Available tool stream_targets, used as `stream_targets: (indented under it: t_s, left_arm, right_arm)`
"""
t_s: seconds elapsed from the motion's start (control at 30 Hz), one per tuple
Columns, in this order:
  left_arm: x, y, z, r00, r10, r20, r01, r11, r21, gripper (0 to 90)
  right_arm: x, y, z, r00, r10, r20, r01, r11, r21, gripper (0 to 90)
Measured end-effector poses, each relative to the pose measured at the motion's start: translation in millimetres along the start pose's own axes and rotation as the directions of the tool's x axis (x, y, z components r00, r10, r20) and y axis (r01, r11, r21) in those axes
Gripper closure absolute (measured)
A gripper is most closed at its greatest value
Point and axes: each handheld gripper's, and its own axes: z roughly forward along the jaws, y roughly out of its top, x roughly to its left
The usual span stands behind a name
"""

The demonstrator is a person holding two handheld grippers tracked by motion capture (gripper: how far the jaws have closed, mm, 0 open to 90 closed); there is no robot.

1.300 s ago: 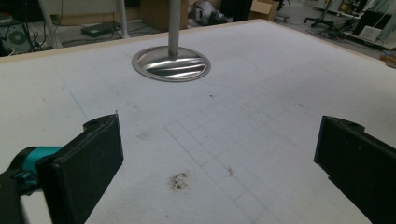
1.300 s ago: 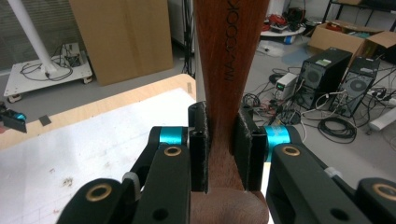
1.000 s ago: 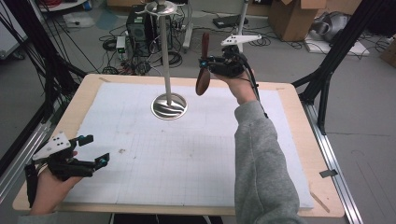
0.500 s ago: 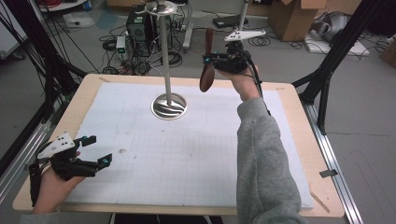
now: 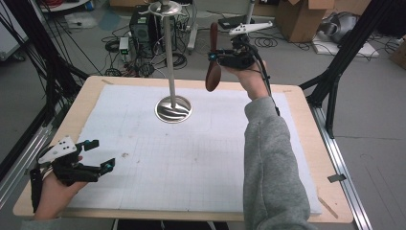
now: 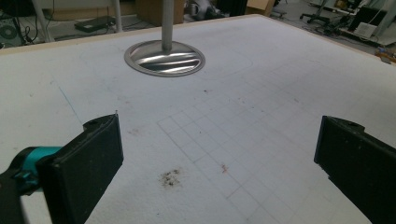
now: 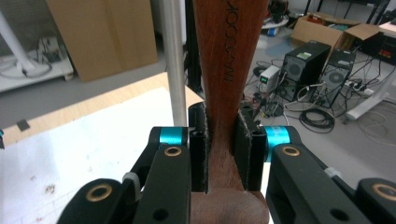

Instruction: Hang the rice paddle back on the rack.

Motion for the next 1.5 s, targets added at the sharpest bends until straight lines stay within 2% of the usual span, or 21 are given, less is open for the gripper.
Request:
stream_targets:
  t_s: [0.13,0.2,0.27,0.43,0.57,0.7,0.97,1.27,1.5]
  left_arm:
    - [-3.8,0.3,-1.8,1.0,0.005,0.006,-0.005,1.0,-0.004,1.7]
    - [-4.3,-0.3,-3.1,1.0,0.003,0.006,-0.003,1.0,-0.005,1.7]
    - [-4.6,-1.6,-3.8,1.0,0.002,0.006,-0.002,1.0,-0.005,1.7]
    - [-8.0,-1.6,-4.5,0.9999,0.006,0.008,-0.006,1.0,-0.004,1.7]
    - [-7.7,-1.4,-4.4,0.9999,0.005,0.009,-0.005,1.0,-0.005,1.7]
    - [-5.9,-4.0,-3.5,1.0,-0.002,0.003,0.002,1.0,0.005,1.7]
    - [-6.3,-8.1,-2.9,1.0,-0.003,0.003,0.003,0.9997,0.023,1.7]
    - [-6.7,-7.7,-3.7,1.0,-0.006,0.003,0.006,0.9998,0.018,1.7]
    - [-7.1,-7.5,-3.5,1.0,-0.006,0.004,0.006,0.9998,0.017,1.7]
  right_arm:
    - [7.8,8.3,0.7,0.9999,0.0,-0.014,0.0,1.0,-0.014,77.6]
    - [11.3,10.8,2.2,0.9999,-0.015,-0.005,0.015,1.0,-0.017,77.5]
    - [13.4,12.7,2.4,0.9998,-0.01,-0.015,0.01,1.0,-0.024,77.6]
    - [18.2,17.2,2.8,1.0,-0.009,-0.001,0.009,1.0,-0.014,77.6]
    - [20.1,24.9,4.8,1.0,0.001,-0.004,-0.001,0.999,-0.036,77.6]
    - [20.3,28.6,11.5,1.0,0.002,0.003,-0.002,1.0,-0.028,77.6]
    - [21.6,29.4,21.9,0.9997,0.023,0.002,-0.023,0.999,-0.035,77.6]
    - [28.9,36.0,30.5,1.0,0.007,0.002,-0.007,0.999,-0.041,77.5]
    - [28.9,35.6,35.1,0.9998,0.02,0.005,-0.02,0.999,-0.044,77.6]
